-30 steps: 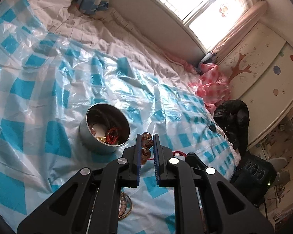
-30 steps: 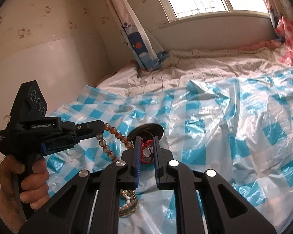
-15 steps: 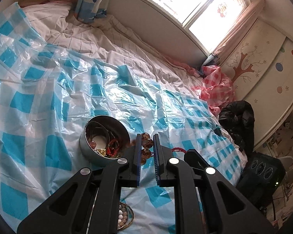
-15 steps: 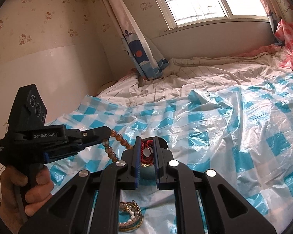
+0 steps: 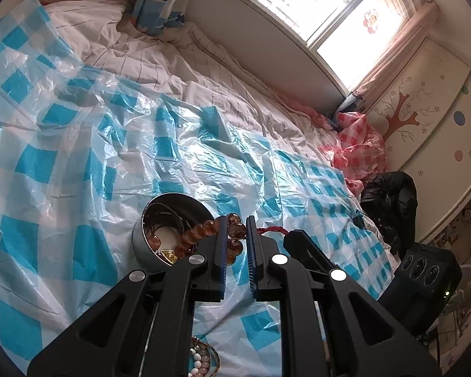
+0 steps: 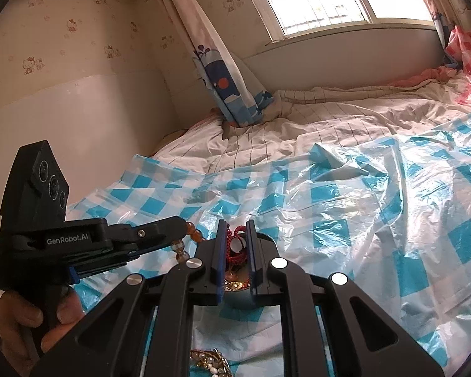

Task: Organize jewelry
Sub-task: 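Carry both held bracelets up and over the silver tin, then open both grippers to drop the bracelets into the silver tin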

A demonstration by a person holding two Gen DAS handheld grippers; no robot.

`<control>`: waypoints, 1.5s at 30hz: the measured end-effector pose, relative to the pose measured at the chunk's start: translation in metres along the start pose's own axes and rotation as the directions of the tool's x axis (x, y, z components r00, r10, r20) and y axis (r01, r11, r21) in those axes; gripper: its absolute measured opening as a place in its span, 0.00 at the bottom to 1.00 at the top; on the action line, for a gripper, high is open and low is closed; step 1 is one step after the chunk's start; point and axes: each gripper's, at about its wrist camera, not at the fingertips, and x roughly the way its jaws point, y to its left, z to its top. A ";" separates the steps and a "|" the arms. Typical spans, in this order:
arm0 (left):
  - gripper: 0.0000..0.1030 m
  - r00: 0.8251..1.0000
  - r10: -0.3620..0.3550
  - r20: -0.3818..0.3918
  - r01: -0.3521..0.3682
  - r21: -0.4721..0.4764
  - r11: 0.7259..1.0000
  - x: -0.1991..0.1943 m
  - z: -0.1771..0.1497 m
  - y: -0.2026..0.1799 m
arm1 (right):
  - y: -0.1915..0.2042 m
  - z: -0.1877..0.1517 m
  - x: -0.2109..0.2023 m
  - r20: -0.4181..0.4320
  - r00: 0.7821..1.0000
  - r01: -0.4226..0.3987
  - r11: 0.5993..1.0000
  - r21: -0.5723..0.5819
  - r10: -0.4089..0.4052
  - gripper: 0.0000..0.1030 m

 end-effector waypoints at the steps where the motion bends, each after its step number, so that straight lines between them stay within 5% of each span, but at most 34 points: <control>1: 0.10 1.000 0.003 0.000 -0.003 -0.005 1.000 0.001 0.000 0.001 | -0.001 0.000 0.001 -0.002 1.000 0.000 1.000 0.001 0.000 0.12; 21: 0.10 1.000 0.014 0.008 -0.013 -0.118 0.993 0.032 0.004 0.017 | -0.007 -0.001 0.048 -0.067 0.998 -0.007 1.000 0.009 0.008 0.12; 26: 0.11 0.995 0.087 -0.040 -0.094 -0.212 0.973 0.051 0.001 0.035 | -0.009 -0.007 0.072 -0.130 0.992 0.005 1.000 -0.005 -0.005 0.13; 29: 0.19 0.990 0.129 -0.050 -0.137 -0.236 0.962 0.050 0.001 0.042 | -0.014 -0.013 0.082 -0.183 0.983 0.026 1.000 0.012 -0.023 0.30; 45: 0.43 0.940 0.342 0.001 -0.341 -0.075 0.937 0.030 0.006 0.025 | -0.016 -0.008 0.071 -0.160 0.986 0.055 0.998 0.004 -0.054 0.43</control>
